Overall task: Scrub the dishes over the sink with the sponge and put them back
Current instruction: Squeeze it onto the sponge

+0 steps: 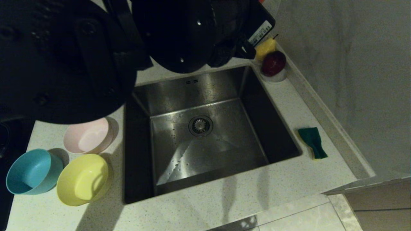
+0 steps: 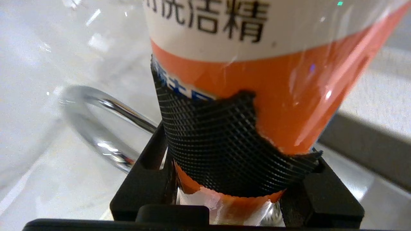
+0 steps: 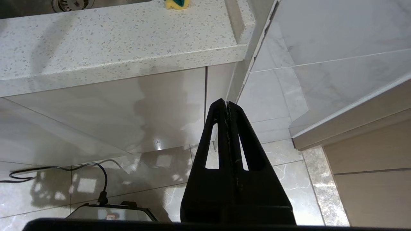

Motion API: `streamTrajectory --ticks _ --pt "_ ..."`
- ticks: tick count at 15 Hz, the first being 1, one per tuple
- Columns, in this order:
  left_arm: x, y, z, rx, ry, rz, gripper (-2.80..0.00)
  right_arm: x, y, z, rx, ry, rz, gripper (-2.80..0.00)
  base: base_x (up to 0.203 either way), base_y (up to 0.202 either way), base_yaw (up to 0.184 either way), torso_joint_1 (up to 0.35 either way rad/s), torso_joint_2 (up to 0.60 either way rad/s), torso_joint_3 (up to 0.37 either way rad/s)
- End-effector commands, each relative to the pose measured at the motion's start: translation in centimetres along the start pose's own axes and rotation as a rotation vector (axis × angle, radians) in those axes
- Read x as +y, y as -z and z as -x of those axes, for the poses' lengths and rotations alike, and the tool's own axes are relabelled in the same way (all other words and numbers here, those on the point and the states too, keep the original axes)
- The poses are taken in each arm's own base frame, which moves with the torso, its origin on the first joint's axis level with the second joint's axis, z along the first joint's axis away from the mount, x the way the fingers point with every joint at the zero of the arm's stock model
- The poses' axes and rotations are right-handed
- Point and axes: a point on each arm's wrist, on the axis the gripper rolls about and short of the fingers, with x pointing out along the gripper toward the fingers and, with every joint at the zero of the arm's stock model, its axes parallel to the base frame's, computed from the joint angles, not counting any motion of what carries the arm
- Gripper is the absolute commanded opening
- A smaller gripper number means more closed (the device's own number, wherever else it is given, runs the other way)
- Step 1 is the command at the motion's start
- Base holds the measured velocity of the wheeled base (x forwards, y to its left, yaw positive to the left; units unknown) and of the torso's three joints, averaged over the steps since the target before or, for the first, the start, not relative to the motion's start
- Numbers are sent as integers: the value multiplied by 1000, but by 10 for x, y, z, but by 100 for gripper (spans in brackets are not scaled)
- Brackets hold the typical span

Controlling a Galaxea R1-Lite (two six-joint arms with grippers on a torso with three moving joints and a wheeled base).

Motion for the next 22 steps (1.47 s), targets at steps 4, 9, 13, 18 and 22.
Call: streamTrajectory --ticks 4,9,13,18,22 --pt "-60 26 -25 109 47 -83 -280 0 0 0 -1 0 0 -280 0 0 0 0 0 0" --pt "-98 48 -37 168 24 -110 -280 0 0 0 -1 0 0 -280 0 0 0 0 0 0" --pt "-122 62 -45 194 34 -189 -280 0 0 0 0 0 0 -280 0 0 0 0 0 0" --pt "-139 74 -46 218 81 -382 -280 0 0 0 -1 0 0 -280 0 0 0 0 0 0" --pt "-158 81 -46 245 101 -450 -280 0 0 0 -1 0 0 -280 0 0 0 0 0 0"
